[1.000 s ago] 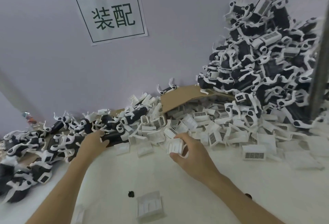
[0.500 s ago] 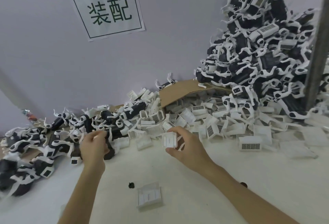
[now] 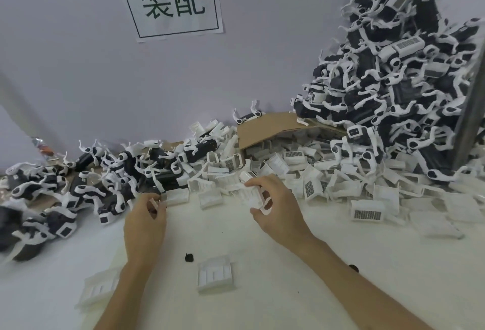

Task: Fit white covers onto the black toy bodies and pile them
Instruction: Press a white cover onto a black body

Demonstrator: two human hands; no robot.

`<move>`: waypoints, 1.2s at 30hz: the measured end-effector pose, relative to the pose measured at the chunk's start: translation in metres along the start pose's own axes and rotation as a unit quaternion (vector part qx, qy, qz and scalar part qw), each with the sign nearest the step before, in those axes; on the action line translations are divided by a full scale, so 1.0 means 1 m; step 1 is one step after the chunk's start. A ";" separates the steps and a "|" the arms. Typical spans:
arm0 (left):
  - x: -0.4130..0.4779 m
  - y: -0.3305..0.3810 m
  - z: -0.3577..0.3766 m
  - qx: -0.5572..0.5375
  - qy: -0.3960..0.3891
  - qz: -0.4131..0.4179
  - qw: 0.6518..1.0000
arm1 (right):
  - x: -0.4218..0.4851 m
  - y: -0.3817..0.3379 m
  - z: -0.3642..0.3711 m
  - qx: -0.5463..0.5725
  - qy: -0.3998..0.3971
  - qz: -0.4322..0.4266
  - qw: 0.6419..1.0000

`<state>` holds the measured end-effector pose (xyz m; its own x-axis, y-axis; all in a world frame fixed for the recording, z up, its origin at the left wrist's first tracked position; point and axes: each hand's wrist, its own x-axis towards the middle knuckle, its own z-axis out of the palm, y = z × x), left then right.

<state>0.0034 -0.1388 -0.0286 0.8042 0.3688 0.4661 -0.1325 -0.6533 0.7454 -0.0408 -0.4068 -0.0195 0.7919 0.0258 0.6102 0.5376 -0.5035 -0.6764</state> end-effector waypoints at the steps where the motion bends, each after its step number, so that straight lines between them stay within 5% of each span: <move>1: 0.000 0.001 0.001 -0.030 -0.001 -0.024 0.999 | 0.000 0.000 0.000 0.004 0.001 -0.003 1.000; 4: 0.002 0.002 0.004 -0.088 -0.020 -0.086 0.992 | 0.000 -0.002 0.000 0.019 0.001 -0.009 1.000; 10: 0.001 -0.006 0.005 -0.034 -0.008 -0.048 0.998 | -0.001 -0.004 0.002 0.024 -0.006 -0.017 1.000; 13: 0.000 -0.002 0.001 -0.116 0.024 -0.105 0.987 | -0.001 -0.003 0.003 0.019 -0.010 -0.016 1.000; 20: 0.001 0.026 -0.004 -0.459 -0.051 -0.251 0.851 | -0.002 -0.007 0.003 0.053 -0.019 0.003 0.998; 26: -0.014 0.047 0.003 -0.617 -0.177 -0.268 0.719 | -0.001 -0.013 0.001 0.134 -0.113 0.140 0.974; 36: -0.031 0.062 0.014 -0.607 -0.298 -0.209 0.706 | 0.004 -0.018 0.001 0.251 -0.088 0.230 0.936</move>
<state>-0.0216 -0.2004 -0.0034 0.9732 -0.2188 0.0707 0.0808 0.6132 0.7858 -0.0473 -0.3963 -0.0056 0.9849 0.0694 0.1585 0.1607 -0.0270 -0.9866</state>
